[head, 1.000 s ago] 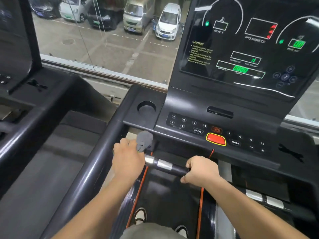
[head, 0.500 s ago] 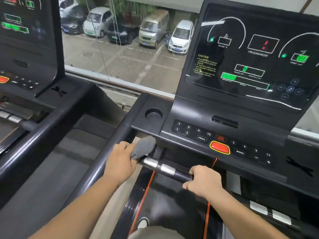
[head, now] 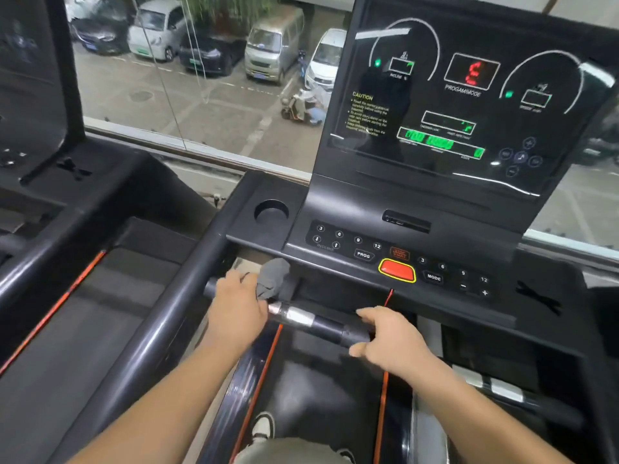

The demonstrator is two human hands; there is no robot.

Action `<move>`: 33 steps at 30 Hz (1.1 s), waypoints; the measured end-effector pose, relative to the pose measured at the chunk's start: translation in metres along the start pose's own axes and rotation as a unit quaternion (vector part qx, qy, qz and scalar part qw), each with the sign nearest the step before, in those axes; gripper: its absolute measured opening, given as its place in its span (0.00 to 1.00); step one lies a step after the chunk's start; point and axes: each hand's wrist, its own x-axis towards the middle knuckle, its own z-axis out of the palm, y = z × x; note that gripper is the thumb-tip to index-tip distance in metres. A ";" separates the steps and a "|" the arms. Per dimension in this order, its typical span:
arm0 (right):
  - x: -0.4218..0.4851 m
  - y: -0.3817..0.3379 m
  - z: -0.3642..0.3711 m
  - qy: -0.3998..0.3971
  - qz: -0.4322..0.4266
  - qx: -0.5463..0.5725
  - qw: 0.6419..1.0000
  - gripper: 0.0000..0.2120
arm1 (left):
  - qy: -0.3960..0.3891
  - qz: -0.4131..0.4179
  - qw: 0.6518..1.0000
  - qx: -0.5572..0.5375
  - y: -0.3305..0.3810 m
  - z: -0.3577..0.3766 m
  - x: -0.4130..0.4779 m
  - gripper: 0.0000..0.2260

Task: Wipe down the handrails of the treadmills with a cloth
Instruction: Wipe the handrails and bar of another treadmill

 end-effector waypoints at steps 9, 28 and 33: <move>-0.017 0.030 -0.001 0.066 0.016 -0.161 0.985 0.12 | -0.138 0.166 0.975 -0.042 0.131 0.040 -0.067 0.17; -0.012 0.039 -0.012 0.048 0.037 -0.094 0.994 0.21 | -0.139 0.162 0.977 -0.016 0.080 0.032 -0.072 0.23; -0.012 0.038 -0.013 0.048 0.039 -0.096 0.993 0.17 | -0.104 0.140 0.985 0.009 0.087 0.037 -0.082 0.24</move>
